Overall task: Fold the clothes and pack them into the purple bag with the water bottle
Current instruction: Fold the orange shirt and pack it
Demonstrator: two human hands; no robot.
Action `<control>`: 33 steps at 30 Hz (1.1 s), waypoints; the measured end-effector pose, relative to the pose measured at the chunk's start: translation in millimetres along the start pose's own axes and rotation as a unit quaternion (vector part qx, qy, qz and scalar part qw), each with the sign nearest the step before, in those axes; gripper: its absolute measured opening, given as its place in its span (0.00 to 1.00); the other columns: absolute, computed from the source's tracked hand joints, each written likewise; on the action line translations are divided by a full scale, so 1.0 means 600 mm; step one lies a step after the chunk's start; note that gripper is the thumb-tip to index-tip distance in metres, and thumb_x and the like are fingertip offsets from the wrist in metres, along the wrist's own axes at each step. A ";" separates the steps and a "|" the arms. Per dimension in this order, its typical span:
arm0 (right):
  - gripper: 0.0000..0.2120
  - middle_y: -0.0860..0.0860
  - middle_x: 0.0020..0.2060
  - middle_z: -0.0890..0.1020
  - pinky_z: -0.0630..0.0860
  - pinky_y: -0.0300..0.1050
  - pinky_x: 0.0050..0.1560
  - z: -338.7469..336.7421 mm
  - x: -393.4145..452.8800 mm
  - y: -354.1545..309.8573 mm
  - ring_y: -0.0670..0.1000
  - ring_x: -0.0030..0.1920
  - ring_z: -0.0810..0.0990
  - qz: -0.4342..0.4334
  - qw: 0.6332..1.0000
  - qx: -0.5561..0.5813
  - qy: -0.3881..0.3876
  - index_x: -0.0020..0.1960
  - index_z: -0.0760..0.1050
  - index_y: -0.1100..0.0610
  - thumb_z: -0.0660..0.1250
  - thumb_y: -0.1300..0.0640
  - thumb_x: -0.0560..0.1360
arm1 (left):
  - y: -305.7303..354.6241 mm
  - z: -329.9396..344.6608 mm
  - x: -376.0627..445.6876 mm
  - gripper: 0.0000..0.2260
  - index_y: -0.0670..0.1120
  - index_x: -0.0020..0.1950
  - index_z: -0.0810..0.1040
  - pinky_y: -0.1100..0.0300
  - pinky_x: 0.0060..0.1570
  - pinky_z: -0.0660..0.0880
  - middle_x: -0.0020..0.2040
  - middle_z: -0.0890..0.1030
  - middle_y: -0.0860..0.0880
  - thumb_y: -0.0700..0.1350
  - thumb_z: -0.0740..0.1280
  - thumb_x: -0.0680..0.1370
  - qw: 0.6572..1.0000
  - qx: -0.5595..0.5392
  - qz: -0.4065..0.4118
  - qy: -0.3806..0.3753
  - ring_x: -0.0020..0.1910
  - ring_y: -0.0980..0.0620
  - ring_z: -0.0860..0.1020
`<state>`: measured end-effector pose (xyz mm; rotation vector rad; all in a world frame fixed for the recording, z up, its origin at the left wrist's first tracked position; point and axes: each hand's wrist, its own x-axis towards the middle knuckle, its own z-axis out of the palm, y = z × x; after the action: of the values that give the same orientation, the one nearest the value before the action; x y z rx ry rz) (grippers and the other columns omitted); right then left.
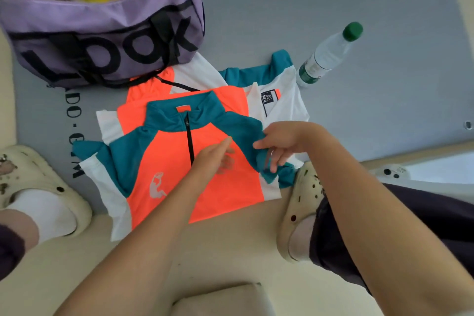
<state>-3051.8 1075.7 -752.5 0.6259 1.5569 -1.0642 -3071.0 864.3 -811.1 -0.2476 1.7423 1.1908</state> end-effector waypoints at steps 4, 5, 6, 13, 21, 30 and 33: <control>0.22 0.58 0.40 0.86 0.80 0.42 0.34 0.019 0.009 -0.025 0.55 0.35 0.86 -0.037 0.997 0.058 0.040 0.57 0.71 0.63 0.59 0.43 0.80 | -0.031 -0.009 -0.001 0.28 0.50 0.56 0.81 0.53 0.47 0.78 0.49 0.86 0.48 0.71 0.59 0.74 0.962 -0.232 -0.119 -0.080 0.47 0.50 0.85; 0.18 0.57 0.40 0.86 0.79 0.42 0.34 0.019 0.017 -0.023 0.55 0.35 0.85 -0.039 0.994 0.039 0.096 0.55 0.72 0.63 0.59 0.46 0.81 | -0.040 -0.015 -0.004 0.25 0.51 0.56 0.81 0.55 0.46 0.78 0.51 0.86 0.48 0.69 0.61 0.75 0.962 -0.232 -0.118 -0.078 0.48 0.51 0.84; 0.15 0.56 0.39 0.86 0.78 0.42 0.33 0.019 0.027 -0.017 0.55 0.34 0.85 -0.046 0.988 0.018 0.148 0.52 0.73 0.62 0.59 0.50 0.81 | -0.049 -0.019 -0.004 0.20 0.51 0.56 0.81 0.57 0.44 0.79 0.52 0.86 0.49 0.64 0.64 0.76 0.969 -0.205 -0.115 -0.071 0.47 0.54 0.84; 0.18 0.54 0.38 0.76 0.72 0.41 0.39 0.025 0.094 -0.006 0.51 0.37 0.75 -0.195 0.938 -0.097 0.268 0.64 0.73 0.49 0.62 0.63 0.77 | -0.067 -0.036 0.014 0.06 0.48 0.44 0.79 0.55 0.49 0.76 0.48 0.83 0.45 0.40 0.66 0.79 0.999 -0.001 -0.037 -0.007 0.48 0.48 0.79; 0.06 0.57 0.52 0.78 0.74 0.51 0.51 0.002 0.129 -0.045 0.58 0.51 0.76 -0.132 0.907 -0.303 0.263 0.53 0.75 0.58 0.64 0.59 0.77 | -0.068 -0.078 0.034 0.08 0.43 0.41 0.81 0.62 0.35 0.72 0.36 0.81 0.50 0.47 0.75 0.73 0.995 0.095 -0.007 0.021 0.34 0.54 0.77; 0.10 0.60 0.49 0.78 0.75 0.55 0.48 -0.016 0.127 -0.038 0.62 0.48 0.76 -0.116 0.888 -0.230 0.381 0.56 0.71 0.61 0.55 0.67 0.77 | -0.068 -0.103 0.033 0.05 0.46 0.53 0.81 0.59 0.52 0.78 0.53 0.84 0.48 0.44 0.70 0.77 0.990 -0.116 0.012 0.073 0.51 0.54 0.81; 0.05 0.59 0.44 0.78 0.72 0.51 0.44 -0.007 0.132 -0.018 0.60 0.44 0.75 -0.132 0.895 -0.139 0.402 0.55 0.69 0.60 0.59 0.62 0.79 | -0.078 -0.084 0.035 0.07 0.44 0.55 0.81 0.67 0.38 0.77 0.49 0.83 0.49 0.40 0.69 0.78 0.998 -0.039 0.010 0.045 0.41 0.60 0.81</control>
<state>-3083.6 1063.2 -824.6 0.7117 2.5253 -0.7721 -3082.4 807.7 -853.6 -0.3355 1.7821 1.2810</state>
